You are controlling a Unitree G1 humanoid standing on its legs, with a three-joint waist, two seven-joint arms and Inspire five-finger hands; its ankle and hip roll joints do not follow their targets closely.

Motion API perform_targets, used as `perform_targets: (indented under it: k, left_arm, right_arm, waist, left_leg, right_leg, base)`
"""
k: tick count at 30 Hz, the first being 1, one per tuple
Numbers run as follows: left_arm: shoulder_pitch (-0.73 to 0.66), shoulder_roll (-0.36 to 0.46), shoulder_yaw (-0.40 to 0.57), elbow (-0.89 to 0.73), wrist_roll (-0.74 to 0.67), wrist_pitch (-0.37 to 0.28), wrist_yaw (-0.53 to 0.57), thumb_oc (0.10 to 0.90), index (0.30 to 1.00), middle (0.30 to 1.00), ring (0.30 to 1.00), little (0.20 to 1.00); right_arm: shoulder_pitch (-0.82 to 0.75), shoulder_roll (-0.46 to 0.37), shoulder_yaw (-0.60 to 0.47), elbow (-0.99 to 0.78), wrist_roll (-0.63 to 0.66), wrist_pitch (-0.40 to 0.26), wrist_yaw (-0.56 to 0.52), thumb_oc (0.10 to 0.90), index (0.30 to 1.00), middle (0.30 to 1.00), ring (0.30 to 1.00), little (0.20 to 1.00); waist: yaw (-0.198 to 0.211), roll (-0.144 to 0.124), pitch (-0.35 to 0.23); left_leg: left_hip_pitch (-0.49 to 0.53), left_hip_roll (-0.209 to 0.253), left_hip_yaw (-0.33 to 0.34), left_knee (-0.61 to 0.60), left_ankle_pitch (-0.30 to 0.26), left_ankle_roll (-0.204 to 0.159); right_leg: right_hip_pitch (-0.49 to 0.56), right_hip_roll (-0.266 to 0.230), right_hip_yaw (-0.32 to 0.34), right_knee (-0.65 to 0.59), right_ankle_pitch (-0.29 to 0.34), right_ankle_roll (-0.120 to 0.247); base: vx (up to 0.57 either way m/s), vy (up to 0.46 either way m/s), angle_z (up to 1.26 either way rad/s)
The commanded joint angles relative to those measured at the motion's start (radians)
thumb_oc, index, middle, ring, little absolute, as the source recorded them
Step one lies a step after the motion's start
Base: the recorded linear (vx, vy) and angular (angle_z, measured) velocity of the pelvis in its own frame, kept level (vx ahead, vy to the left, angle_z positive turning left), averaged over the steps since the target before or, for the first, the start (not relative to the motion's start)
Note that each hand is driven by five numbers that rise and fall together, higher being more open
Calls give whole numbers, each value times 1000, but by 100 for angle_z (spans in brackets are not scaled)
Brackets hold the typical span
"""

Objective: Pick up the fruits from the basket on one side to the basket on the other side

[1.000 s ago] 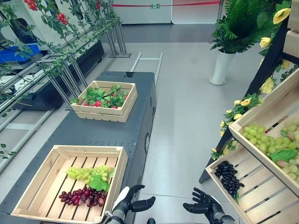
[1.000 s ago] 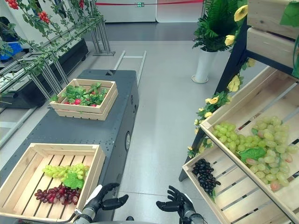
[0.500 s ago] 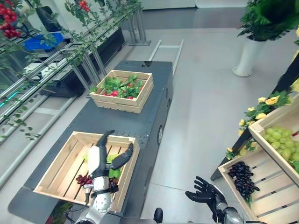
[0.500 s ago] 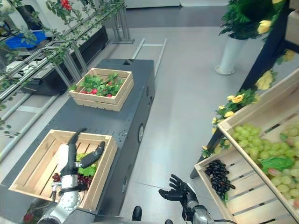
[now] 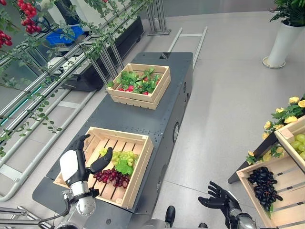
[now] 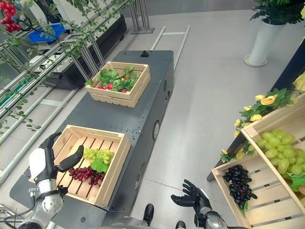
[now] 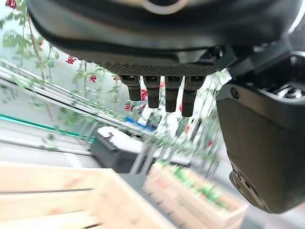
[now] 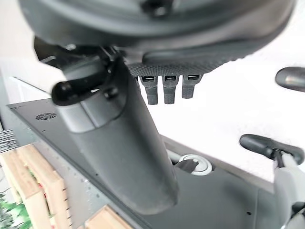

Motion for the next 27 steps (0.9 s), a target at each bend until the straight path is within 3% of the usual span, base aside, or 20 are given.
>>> perform_targets:
  k: [1,6,8,14,21,27]
  left_arm:
    - [-119,150,93,19,9,50,14,800,900,900,900,900]
    - [-145,205,60,50,61,114,20,800,900,900,900,900]
    - [-206,268,12,69,99,161,31,800,900,900,900,900]
    - [-311,367,-71,86,123,204,22,800,900,900,900,900]
    - [-365,413,-132,77,137,253,-23,800,900,900,900,900]
    - [-399,463,-200,57,199,282,-35,800,900,900,900,900]
  right_arm:
    - [-41,12,9,-56,-53,-45,2,800,900,900,900,900]
    - [-83,-14,32,-70,-65,-49,6,800,900,900,900,900]
    - [-145,-40,49,-85,-48,-53,4,800,900,900,900,900]
    - [-222,-73,61,-101,-26,-48,-10,800,900,900,900,900]
    - [-246,-101,56,-114,-51,-11,-45,800,900,900,900,900]
    - [-277,-132,58,-131,-64,-4,-19,800,900,900,900,900]
  waist:
    - [16,-87,32]
    - [23,-92,86]
    - [28,-100,161]
    - [41,-121,291]
    - [47,-134,336]
    - [44,-131,368]
  left_leg:
    - [32,-94,56,87,-169,28]
    - [-29,-86,63,151,-176,34]
    - [-104,-83,74,241,-192,41]
    - [-293,-84,116,505,-267,61]
    - [-412,-84,157,681,-333,76]
    - [-487,-84,175,831,-408,85]
  right_leg:
    - [-58,-55,8,87,-45,-12]
    - [-125,-57,7,164,-63,-23]
    - [-212,-60,6,279,-93,-34]
    - [-385,-103,-13,590,-181,-59]
    - [-492,-146,-14,780,-244,-68]
    - [-556,-147,18,905,-304,-78]
  base:
    - [31,95,6]
    - [-88,96,3]
    - [-250,84,4]
    - [-140,91,9]
    - [-36,83,10]
    - [7,88,5]
